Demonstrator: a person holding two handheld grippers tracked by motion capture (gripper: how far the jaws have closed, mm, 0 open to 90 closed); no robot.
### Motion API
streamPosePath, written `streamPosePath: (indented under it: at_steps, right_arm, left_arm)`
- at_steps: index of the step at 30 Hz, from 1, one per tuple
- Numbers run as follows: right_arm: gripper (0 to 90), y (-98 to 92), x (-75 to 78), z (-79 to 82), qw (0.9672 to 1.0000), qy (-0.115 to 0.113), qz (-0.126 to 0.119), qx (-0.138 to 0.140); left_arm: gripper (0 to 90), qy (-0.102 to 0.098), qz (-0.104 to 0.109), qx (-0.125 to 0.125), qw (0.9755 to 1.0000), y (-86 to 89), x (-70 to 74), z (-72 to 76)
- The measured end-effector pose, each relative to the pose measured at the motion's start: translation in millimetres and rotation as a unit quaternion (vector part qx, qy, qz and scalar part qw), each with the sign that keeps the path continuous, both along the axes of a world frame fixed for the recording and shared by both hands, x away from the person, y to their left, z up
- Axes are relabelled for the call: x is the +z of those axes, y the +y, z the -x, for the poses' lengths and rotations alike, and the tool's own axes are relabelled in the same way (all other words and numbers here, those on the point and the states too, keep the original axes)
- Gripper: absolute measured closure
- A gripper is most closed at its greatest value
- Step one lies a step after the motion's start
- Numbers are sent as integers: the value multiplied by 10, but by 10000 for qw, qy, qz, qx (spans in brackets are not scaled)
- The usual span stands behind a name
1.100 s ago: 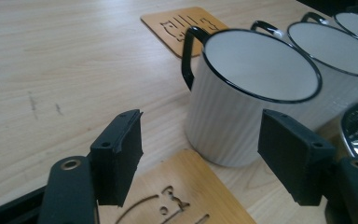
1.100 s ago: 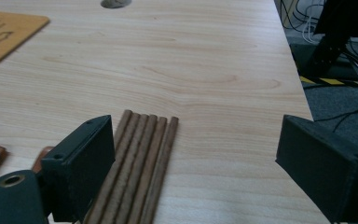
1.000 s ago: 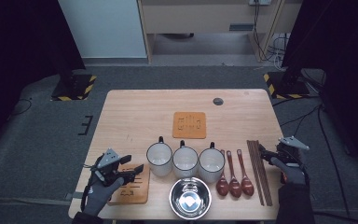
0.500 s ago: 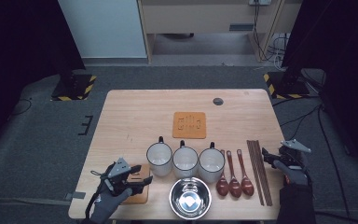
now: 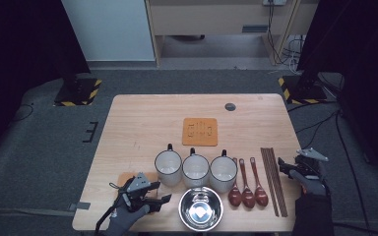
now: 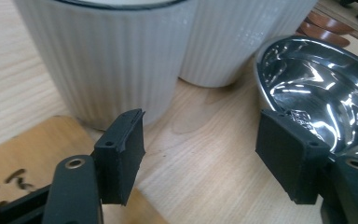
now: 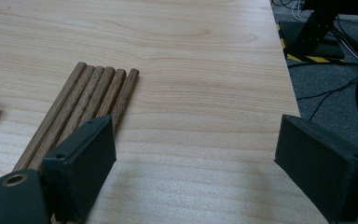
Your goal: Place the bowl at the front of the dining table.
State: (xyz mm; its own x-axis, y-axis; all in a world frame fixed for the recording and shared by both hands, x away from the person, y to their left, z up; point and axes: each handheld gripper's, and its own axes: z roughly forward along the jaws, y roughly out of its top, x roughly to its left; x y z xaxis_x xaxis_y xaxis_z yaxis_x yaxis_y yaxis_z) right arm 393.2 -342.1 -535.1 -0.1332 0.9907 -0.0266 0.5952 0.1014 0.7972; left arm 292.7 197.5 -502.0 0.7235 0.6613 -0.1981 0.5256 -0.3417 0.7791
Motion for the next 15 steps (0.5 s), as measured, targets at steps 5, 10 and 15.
streamPosePath:
  at_steps: [5, 10, 15]
  right_arm:
    - [122, -4, -2, -7, 10000, 26, 0, 0]
    - [119, -9, -6, -12, 10000, 79, -3, 20]
    - [116, 7, -10, -21, 9998, 159, 46, 56]
  left_arm:
    - [314, 69, 56, -100, 9999, -54, -15, 28]
    - [318, 138, 118, -184, 9997, -124, -35, 35]
    - [318, 124, 179, -304, 9993, -195, -12, 39]
